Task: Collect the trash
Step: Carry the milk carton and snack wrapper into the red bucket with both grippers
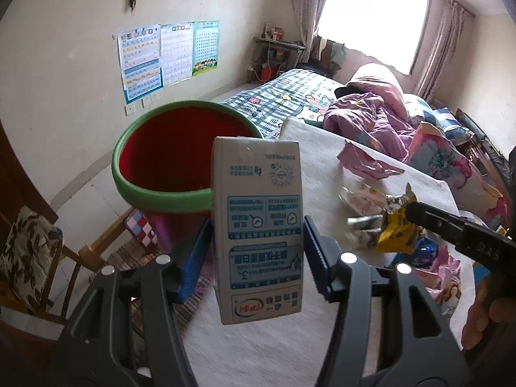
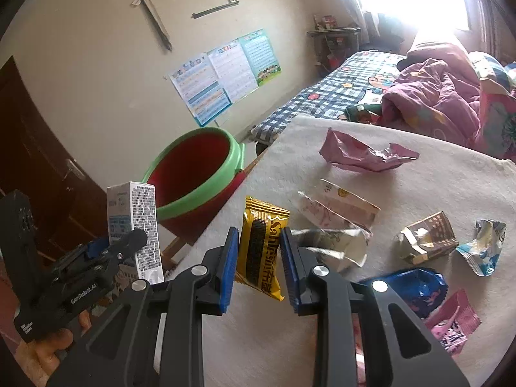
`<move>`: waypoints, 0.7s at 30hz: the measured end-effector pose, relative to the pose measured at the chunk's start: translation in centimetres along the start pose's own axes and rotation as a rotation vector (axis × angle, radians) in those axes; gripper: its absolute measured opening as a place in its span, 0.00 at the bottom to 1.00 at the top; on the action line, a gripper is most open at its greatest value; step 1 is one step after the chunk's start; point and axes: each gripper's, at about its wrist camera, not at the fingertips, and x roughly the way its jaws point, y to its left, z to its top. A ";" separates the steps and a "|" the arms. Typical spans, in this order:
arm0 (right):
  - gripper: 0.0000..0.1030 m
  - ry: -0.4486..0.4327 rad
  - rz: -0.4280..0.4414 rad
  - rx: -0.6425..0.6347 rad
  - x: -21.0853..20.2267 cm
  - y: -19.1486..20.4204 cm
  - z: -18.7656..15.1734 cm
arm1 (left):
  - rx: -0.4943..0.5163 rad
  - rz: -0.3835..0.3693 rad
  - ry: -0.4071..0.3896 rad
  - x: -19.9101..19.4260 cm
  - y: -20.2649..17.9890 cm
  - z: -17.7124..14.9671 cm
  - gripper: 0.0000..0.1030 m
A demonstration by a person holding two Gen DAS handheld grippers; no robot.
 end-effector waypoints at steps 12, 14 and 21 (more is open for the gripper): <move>0.26 -0.010 -0.031 0.016 3.8 3.7 2.5 | 0.027 -0.012 -0.028 2.3 5.6 3.6 0.53; 0.26 -0.010 -0.035 0.012 4.6 4.4 3.0 | 0.025 -0.014 -0.033 2.8 6.7 4.3 0.53; 0.26 -0.009 -0.041 -0.001 6.9 6.5 4.9 | 0.026 -0.025 -0.049 4.7 9.8 6.9 0.53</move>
